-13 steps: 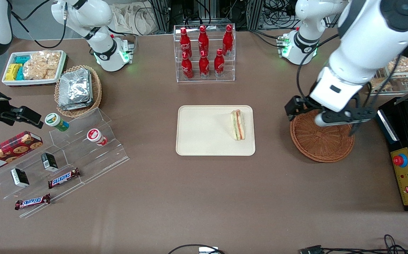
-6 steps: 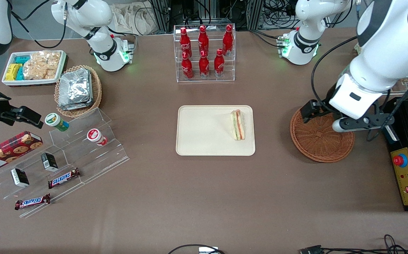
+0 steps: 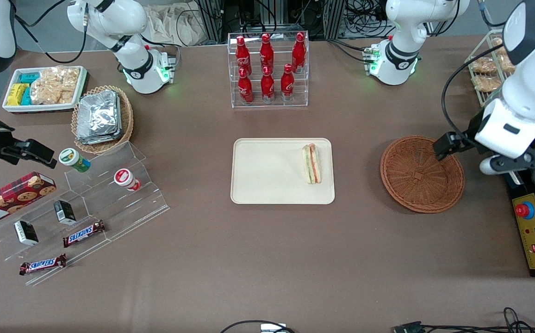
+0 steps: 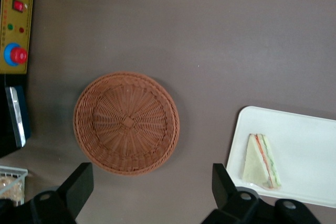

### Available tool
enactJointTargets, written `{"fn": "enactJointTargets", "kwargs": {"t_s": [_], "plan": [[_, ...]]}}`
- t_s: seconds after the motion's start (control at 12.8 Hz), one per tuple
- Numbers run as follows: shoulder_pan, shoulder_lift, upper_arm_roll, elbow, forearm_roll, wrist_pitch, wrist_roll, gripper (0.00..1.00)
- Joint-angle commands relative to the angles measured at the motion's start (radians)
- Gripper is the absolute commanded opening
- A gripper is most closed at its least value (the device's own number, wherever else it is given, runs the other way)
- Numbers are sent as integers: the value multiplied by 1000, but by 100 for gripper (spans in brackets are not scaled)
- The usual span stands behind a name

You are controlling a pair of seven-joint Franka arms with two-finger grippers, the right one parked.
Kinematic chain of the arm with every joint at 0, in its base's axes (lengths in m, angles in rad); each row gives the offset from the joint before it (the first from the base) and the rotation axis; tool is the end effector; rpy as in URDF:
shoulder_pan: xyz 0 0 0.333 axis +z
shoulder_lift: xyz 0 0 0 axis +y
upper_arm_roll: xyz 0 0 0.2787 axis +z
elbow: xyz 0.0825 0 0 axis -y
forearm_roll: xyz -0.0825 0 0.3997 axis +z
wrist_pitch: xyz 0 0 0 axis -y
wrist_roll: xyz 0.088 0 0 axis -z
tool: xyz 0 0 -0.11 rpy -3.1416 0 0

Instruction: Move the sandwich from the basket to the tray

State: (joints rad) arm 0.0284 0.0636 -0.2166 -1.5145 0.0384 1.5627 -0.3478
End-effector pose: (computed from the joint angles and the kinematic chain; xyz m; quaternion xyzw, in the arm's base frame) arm 0.5774 -0.1020 0.5750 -0.9967 -0.0799 0.0034 0.0138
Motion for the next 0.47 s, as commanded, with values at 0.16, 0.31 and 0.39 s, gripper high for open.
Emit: {"fn": "enactJointTargets", "kwargs": {"t_s": [0.16,0.31,0.39], "plan": [[-77,-134,190,-159,-93,51,162,100],[-99,-117,200,-109,-80,46,179,100],[-107,-87,198,-54,-72,28,173,100]]}}
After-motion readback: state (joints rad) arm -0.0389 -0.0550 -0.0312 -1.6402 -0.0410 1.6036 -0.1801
